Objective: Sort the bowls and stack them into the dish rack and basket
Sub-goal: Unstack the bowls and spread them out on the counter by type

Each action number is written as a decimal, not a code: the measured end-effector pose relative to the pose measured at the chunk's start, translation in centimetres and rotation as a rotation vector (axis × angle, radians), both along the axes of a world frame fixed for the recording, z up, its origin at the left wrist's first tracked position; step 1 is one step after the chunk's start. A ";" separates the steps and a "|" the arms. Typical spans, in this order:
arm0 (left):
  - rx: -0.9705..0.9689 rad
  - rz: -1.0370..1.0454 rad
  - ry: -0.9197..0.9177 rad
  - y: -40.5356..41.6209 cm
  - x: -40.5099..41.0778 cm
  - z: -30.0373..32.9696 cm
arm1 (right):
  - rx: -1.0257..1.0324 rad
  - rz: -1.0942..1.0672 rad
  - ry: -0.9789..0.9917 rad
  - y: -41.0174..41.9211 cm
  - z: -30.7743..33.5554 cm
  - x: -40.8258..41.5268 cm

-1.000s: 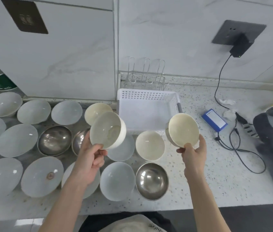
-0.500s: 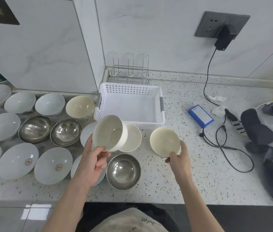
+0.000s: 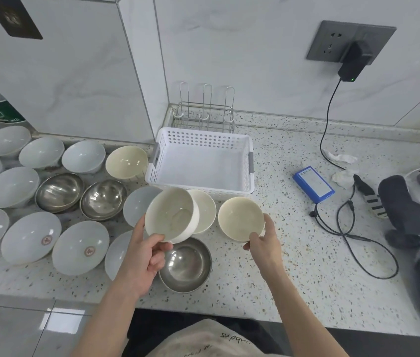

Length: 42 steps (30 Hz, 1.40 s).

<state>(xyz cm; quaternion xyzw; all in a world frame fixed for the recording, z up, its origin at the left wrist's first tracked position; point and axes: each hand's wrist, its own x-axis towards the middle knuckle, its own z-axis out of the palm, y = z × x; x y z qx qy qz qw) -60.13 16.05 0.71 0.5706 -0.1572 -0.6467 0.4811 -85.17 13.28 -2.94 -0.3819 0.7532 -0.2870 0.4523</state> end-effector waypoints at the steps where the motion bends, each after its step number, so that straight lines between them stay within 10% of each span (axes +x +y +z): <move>1: 0.002 0.002 -0.001 0.1 -0.1 -0.1 | 0.002 0.005 -0.001 0.0 -0.1 0.0; 29: -0.026 -0.170 -0.128 0.9 -1.7 -0.1 | 0.039 -0.004 -0.123 -0.8 -1.2 -0.1; 42: -0.102 -0.589 -0.297 0.6 -6.0 0.7 | -0.106 -0.024 -0.168 2.4 0.9 -4.0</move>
